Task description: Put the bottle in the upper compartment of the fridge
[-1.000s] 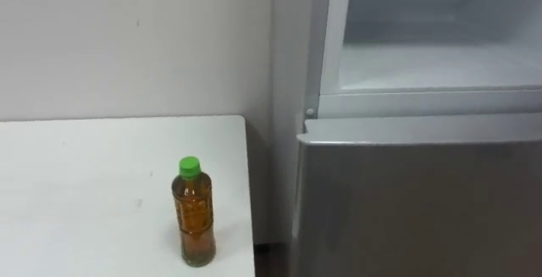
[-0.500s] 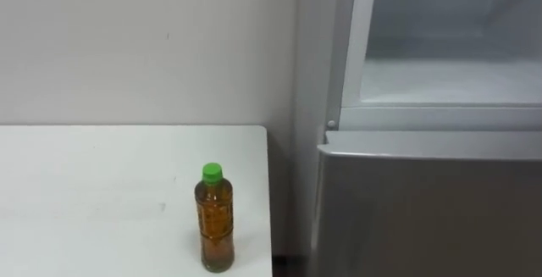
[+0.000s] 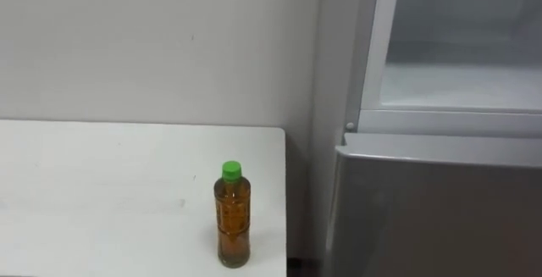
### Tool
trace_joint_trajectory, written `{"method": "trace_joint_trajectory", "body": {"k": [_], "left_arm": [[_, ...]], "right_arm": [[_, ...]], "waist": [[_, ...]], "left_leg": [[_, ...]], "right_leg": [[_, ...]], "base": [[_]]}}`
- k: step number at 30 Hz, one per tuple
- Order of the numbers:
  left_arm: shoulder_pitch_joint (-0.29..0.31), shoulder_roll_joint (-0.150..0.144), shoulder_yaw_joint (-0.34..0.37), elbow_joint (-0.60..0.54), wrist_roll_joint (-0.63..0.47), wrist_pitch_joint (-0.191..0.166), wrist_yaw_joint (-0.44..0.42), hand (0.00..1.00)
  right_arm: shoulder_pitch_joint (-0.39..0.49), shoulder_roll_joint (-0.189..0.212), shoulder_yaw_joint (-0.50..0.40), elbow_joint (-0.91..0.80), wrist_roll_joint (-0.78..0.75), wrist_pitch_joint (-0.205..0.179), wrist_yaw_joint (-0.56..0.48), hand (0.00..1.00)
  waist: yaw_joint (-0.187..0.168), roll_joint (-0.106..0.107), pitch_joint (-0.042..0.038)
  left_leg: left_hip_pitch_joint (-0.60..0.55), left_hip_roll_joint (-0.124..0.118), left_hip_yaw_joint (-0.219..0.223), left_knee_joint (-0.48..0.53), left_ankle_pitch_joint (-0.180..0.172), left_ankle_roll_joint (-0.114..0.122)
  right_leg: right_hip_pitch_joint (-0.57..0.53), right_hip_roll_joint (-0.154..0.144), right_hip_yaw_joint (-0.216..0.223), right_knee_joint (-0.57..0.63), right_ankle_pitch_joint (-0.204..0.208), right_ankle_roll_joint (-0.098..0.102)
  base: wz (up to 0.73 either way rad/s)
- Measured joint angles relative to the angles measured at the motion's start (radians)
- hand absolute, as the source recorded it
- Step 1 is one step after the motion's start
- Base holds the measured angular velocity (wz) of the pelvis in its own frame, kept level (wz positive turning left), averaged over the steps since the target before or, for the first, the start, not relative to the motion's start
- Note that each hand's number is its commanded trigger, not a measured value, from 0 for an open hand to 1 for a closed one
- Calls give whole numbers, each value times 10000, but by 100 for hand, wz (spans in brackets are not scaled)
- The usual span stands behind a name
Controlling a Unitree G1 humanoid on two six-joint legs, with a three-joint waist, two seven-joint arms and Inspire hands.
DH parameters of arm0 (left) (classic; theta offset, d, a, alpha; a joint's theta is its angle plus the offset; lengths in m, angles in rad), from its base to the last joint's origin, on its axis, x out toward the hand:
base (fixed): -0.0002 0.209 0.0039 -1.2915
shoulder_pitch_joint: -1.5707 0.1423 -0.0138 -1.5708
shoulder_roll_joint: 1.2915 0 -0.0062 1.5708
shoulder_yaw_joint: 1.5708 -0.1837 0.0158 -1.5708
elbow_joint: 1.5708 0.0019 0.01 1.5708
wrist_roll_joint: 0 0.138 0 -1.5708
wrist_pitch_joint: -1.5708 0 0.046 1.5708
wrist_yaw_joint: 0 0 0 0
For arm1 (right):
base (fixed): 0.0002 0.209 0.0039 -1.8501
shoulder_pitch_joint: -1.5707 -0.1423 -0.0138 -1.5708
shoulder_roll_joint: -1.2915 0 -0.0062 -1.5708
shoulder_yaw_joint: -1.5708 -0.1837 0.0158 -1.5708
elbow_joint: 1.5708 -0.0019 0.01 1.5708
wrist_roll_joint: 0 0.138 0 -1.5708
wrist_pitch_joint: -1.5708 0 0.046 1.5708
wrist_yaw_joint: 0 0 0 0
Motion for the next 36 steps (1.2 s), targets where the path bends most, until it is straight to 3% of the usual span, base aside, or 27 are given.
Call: {"method": "trace_joint_trajectory", "body": {"k": [5, 13, 25, 36], "left_arm": [[-13, 28, -104, 15, 12, 32, 77, 0], [-84, 64, -90, 298, 142, 74, 73, 0], [-104, -59, -195, 688, 1586, 1123, -95, 0], [-146, -72, -197, 710, 1666, 1257, -194, 0]], "right_arm": [[174, 2, 243, -2210, 80, 32, -1, 0], [186, -1, 505, -3746, 153, 19, 100, 0], [-147, 32, 507, -6170, 186, 145, 431, 0], [-472, 75, 499, -7038, 146, 259, 587, 0]], "waist": [[11, -28, -6], [313, -138, -36], [669, -38, 12], [809, -17, 19]], "left_leg": [[-49, -5, -37, 35, 0, 1], [-107, -3, -48, 54, 0, 0], [-191, 5, -36, 48, -1, 0], [-182, 3, 12, 39, -1, 0]], "right_leg": [[-14, 0, -2, 13, 0, 0], [-74, 4, -4, 16, 2, -2], [-164, 10, 32, 24, 2, -2], [-165, 0, 31, 31, 1, -2]], "base": [[1], [0], [0], [0]]}}
